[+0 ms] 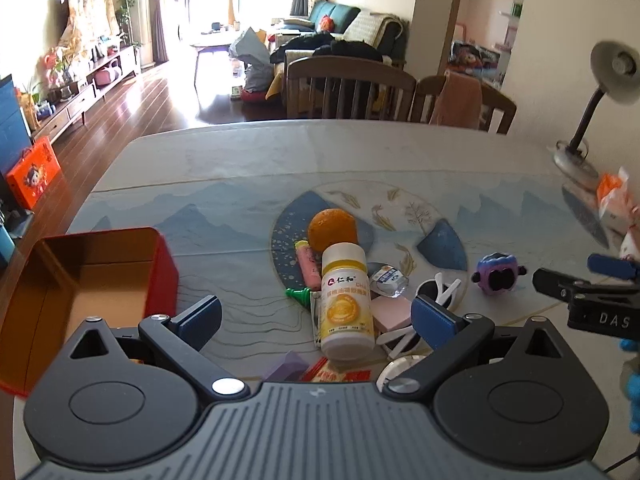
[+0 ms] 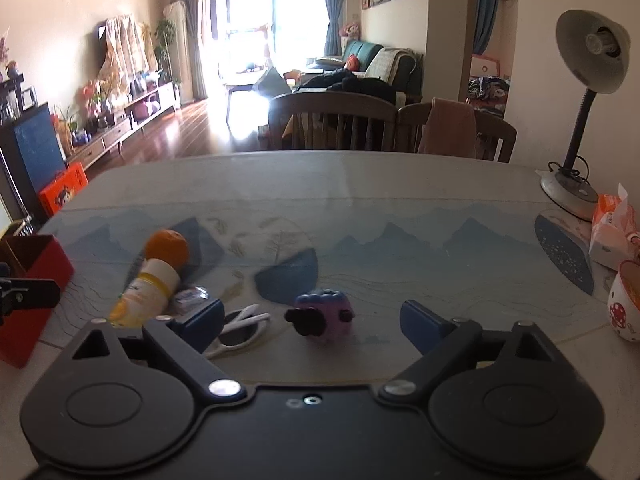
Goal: Organize rigid objects
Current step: 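Close the left gripper on the white bottle while the right gripper grasps the purple spiky toy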
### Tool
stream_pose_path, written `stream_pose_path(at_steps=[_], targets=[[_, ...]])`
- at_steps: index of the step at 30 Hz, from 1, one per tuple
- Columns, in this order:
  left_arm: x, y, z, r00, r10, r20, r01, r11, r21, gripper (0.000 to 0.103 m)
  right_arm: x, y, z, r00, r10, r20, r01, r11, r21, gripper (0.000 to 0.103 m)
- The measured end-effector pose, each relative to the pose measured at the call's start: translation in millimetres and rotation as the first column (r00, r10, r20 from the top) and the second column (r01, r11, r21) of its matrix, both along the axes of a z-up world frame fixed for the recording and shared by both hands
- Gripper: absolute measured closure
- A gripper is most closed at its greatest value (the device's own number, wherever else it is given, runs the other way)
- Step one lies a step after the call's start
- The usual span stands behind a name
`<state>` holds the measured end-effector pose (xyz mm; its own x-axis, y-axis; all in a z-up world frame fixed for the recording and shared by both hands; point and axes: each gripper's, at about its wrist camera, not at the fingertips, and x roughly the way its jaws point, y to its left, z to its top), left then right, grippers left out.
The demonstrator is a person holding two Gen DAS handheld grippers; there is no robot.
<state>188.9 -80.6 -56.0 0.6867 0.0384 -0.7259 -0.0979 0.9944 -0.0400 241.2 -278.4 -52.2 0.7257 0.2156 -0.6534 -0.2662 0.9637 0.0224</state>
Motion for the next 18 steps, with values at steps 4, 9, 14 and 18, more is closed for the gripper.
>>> stream_pose_path(at_steps=[4, 9, 14, 18], targets=[[21, -9, -14, 0.999, -0.002, -0.040, 0.003, 1.000, 0.024, 0.001, 19, -5, -5, 0.999, 0.032, -0.026, -0.033, 0.999, -0.008, 0.011], [48, -12, -34, 0.994, 0.009, -0.109, -0.011, 1.000, -0.016, 0.001, 40, -7, -17, 0.995, 0.066, -0.076, -0.067, 0.998, -0.013, 0.015], [67, -11, -49, 0.988, 0.047, -0.150, -0.048, 0.999, -0.007, 0.001, 50, -10, -28, 0.988, 0.095, -0.123, -0.096, 0.995, -0.006, 0.020], [79, -13, -58, 0.984, 0.030, -0.174, -0.031, 1.000, -0.001, 0.002, 56, -11, -33, 0.983, 0.117, -0.143, -0.116, 0.993, 0.012, 0.022]])
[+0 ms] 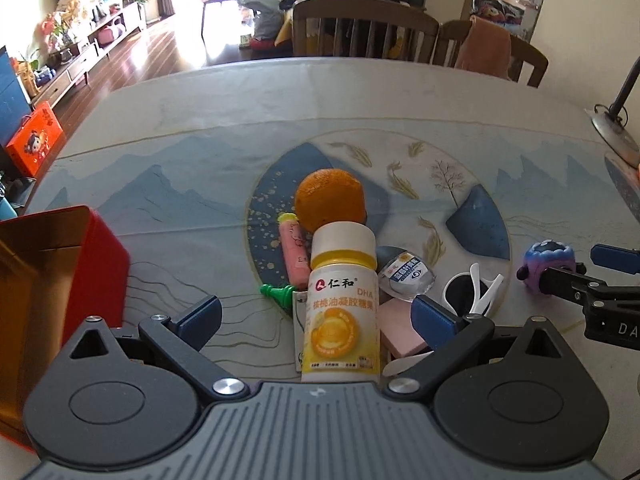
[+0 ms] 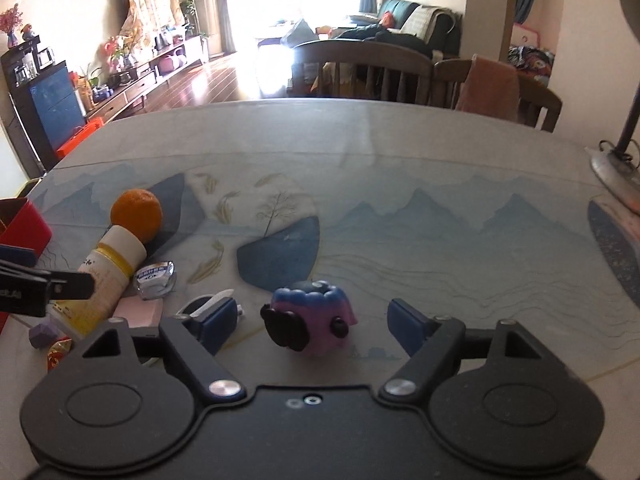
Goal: Organize rigid objects
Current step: 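Close the left gripper on the white bottle while the right gripper grasps the purple spiky toy, then carry the bottle and purple toy into the red tin box with both grippers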
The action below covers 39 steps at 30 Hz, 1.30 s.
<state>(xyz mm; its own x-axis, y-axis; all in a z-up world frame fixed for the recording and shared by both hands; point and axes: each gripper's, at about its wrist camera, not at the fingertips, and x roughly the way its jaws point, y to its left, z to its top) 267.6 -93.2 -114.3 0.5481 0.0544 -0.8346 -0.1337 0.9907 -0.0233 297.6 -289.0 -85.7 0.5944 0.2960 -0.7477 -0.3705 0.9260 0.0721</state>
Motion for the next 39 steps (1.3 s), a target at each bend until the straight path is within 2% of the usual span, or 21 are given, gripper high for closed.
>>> stream_pose_path(at_steps=[4, 6, 8, 12, 15, 18, 20, 30, 39], targets=[[6, -2, -7, 1.000, -0.002, -0.010, 0.003, 1.000, 0.023, 0.004, 7, 2, -4, 1.000, 0.010, -0.011, -0.010, 1.000, 0.003, 0.022], [8, -1, -9, 1.000, 0.000, -0.020, 0.001, 1.000, 0.017, 0.011, 10, 2, -8, 1.000, 0.012, -0.019, -0.012, 1.000, 0.000, 0.022], [10, -2, -12, 0.999, 0.000, -0.034, 0.000, 1.000, 0.016, 0.022, 13, 2, -11, 1.000, 0.011, -0.029, -0.011, 1.000, -0.002, 0.023], [12, -7, -17, 0.999, -0.015, -0.046, 0.016, 1.000, 0.015, 0.035, 17, 3, -14, 0.999, 0.007, -0.040, -0.007, 1.000, 0.005, 0.028], [13, -10, -19, 0.998, -0.027, -0.050, 0.027, 1.000, 0.007, 0.041, 18, 1, -15, 0.998, 0.007, -0.055, -0.006, 1.000, 0.011, 0.035], [14, -10, -21, 0.998, -0.027, -0.058, 0.027, 1.000, -0.001, 0.052, 18, 0, -14, 0.998, 0.006, -0.058, -0.005, 1.000, 0.011, 0.043], [13, -10, -21, 0.998, -0.024, -0.054, 0.024, 1.000, -0.006, 0.058, 17, -1, -14, 0.998, 0.005, -0.058, -0.005, 1.000, 0.010, 0.045], [9, -9, -17, 0.999, -0.006, -0.053, 0.005, 1.000, -0.015, 0.059, 11, 1, -7, 0.999, 0.000, -0.042, 0.000, 1.000, 0.006, 0.045], [-6, -1, 0, 1.000, 0.012, -0.025, -0.013, 0.999, -0.041, 0.059, -7, 10, 21, 0.999, 0.038, 0.006, -0.039, 0.998, 0.043, 0.045]])
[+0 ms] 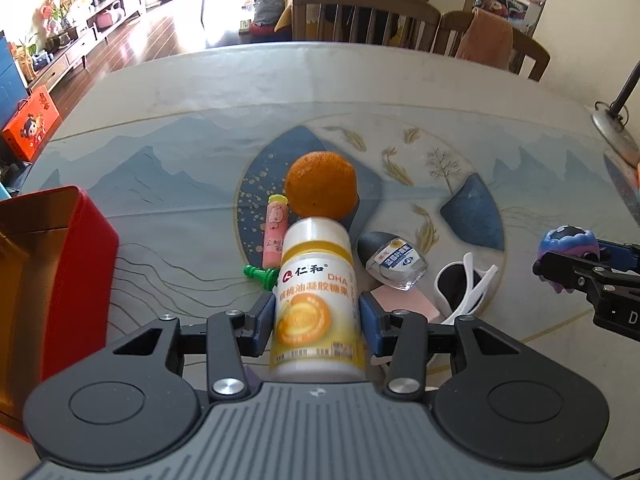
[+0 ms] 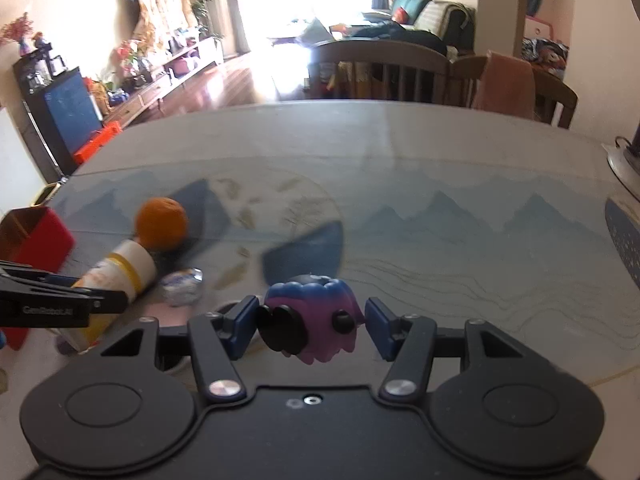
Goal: Organize rigid objects
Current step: 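Carry the bottle and purple toy into the red tin box with both grippers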
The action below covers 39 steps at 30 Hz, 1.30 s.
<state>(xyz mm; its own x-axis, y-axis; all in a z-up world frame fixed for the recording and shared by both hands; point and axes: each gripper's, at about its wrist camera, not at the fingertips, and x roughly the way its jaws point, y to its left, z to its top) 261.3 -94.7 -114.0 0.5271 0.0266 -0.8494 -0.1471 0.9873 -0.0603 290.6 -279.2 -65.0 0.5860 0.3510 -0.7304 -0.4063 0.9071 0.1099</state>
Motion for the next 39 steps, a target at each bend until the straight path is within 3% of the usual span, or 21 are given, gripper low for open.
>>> stream_pose_path(at_steps=[15, 28, 39], targets=[[-37, 39, 35, 0.998, 0.022, 0.055, -0.018, 0.996, -0.082, 0.059, -34, 56, 43, 0.995, 0.089, 0.044, -0.091, 0.995, 0.045, 0.045], [-79, 125, 75, 0.985, 0.091, 0.148, -0.078, 0.993, -0.091, 0.059, -65, 149, 66, 0.984, 0.165, 0.071, -0.169, 0.984, 0.052, 0.045], [-95, 208, 71, 0.975, 0.137, 0.173, -0.128, 0.990, -0.058, 0.059, -79, 237, 67, 0.961, 0.267, 0.070, -0.270, 0.962, 0.038, 0.046]])
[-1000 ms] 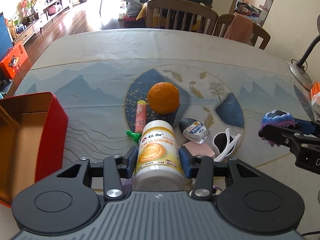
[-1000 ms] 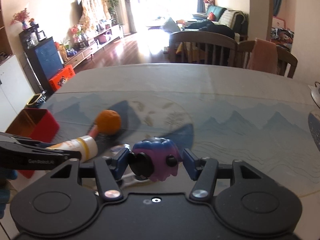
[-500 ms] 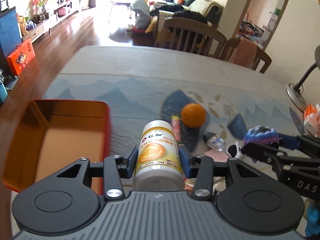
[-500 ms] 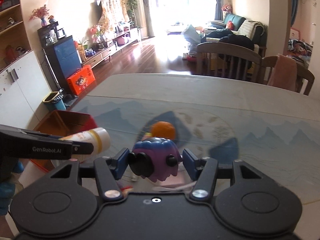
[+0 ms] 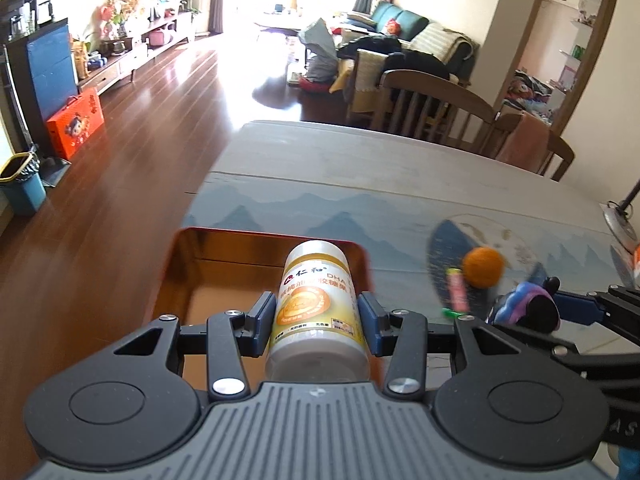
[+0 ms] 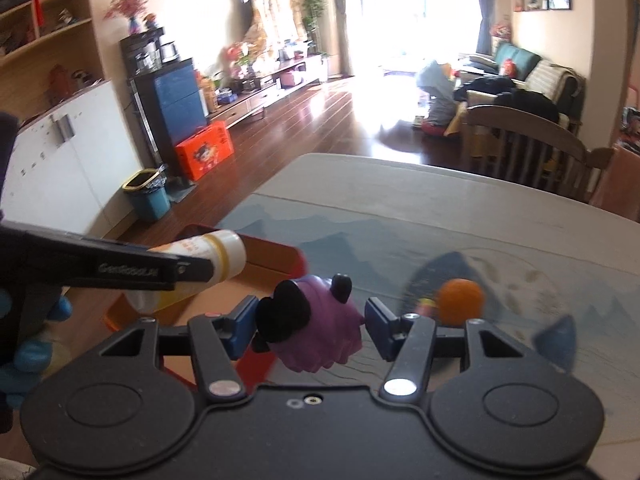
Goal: Organize rigid objects
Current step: 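Carry the bottle and purple toy into the red tin box with both grippers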
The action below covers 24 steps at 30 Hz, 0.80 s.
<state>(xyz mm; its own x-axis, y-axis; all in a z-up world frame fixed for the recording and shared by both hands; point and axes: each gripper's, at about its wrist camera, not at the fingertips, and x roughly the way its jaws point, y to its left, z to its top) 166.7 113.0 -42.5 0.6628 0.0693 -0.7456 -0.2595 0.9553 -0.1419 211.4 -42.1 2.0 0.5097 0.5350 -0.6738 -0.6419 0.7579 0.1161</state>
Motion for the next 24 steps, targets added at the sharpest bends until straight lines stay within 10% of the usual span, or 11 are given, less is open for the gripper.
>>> stream_pose_path(at_steps=[24], targets=[[30, 77, -57, 0.998, -0.009, -0.069, 0.008, 1.000, -0.017, 0.059, -1, 131, -51, 0.968, 0.249, -0.033, -0.250, 0.948, -0.199, 0.046]])
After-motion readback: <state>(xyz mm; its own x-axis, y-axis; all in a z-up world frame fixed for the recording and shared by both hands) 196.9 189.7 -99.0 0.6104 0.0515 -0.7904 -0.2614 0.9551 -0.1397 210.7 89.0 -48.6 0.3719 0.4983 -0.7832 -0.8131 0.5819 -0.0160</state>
